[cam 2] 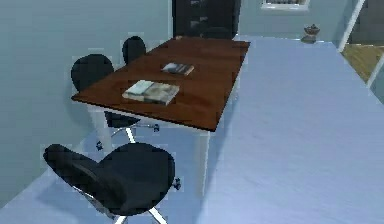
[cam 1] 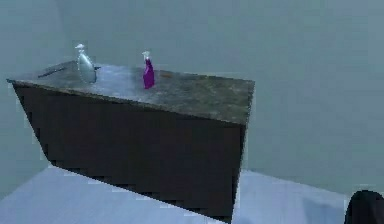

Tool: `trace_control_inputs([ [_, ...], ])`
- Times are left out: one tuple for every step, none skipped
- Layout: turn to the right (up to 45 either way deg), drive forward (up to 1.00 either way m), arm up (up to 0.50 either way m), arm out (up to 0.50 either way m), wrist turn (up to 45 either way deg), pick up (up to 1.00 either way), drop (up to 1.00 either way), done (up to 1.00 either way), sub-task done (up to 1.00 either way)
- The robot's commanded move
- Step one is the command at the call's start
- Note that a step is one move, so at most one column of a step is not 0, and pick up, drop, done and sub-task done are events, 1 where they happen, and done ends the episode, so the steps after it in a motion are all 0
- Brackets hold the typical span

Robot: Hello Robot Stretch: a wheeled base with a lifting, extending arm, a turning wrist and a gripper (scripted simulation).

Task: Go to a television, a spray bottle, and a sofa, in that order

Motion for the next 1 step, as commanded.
trace_control_inputs([
  [0.0,0.3,0.0,0.0,0.0,0.0,0.0,0.0,0.0],
])
